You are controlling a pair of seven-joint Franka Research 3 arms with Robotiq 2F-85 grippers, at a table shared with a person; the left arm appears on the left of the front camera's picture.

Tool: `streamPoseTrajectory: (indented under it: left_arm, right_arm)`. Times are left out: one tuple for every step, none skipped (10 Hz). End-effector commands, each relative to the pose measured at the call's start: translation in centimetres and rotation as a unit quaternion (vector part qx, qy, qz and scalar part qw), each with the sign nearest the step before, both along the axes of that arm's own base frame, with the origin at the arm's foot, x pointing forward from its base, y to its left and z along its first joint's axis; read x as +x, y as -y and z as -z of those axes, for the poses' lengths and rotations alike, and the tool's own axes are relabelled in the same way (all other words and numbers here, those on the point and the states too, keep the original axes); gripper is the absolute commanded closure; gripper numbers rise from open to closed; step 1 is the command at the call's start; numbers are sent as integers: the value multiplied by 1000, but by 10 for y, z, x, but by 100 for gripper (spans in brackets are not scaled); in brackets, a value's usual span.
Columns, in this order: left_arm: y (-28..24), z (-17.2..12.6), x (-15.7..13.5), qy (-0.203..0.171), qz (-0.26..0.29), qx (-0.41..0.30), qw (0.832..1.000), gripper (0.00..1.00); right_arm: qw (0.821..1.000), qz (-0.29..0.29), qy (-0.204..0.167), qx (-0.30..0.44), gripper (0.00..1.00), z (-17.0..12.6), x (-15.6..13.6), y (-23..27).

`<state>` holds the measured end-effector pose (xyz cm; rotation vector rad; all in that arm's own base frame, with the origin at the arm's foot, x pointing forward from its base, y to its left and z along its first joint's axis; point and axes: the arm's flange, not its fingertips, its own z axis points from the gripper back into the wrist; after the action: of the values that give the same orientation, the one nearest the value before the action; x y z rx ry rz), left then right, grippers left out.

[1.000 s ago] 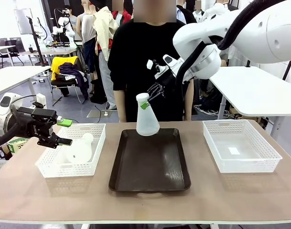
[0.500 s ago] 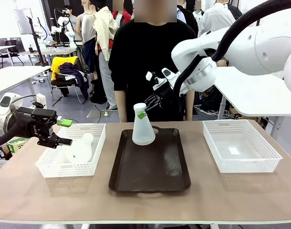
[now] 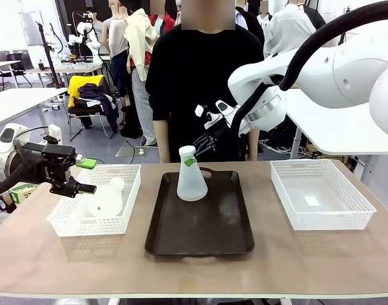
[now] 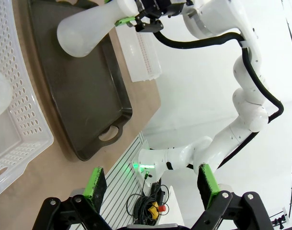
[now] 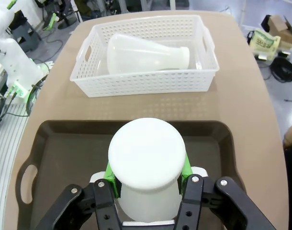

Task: Prepare the laboratory tools.
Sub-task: Place the picked Big flask upright in the Handle tray as instructed by the person.

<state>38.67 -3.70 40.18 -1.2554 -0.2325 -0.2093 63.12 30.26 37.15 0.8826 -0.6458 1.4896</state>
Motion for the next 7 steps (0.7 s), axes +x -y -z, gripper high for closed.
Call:
streamPoseTrajectory:
  left_arm:
    - [1,1,-1,14,-2,-14,1000,0]
    - [1,1,-1,14,-2,-14,1000,0]
    - [1,1,-1,14,-2,-14,1000,0]
    - [1,1,-1,14,-2,-14,1000,0]
    - [1,1,-1,14,-2,-14,1000,0]
    - [1,1,-1,14,-2,-14,1000,0]
    - [1,1,-1,14,-2,-14,1000,0]
  right_arm:
    - [1000,-4,6,24,87,-2,2,3]
    - [1000,-8,9,24,69,-2,0,4]
    - [1000,-9,12,25,51,-3,-1,6]
    - [1000,-10,13,25,32,-4,-2,7]
    - [1000,-9,11,24,14,-4,-2,8]
    - [1000,-9,7,24,0,-2,-5,10]
    - [1000,-13,2,19,0,0,-7,13]
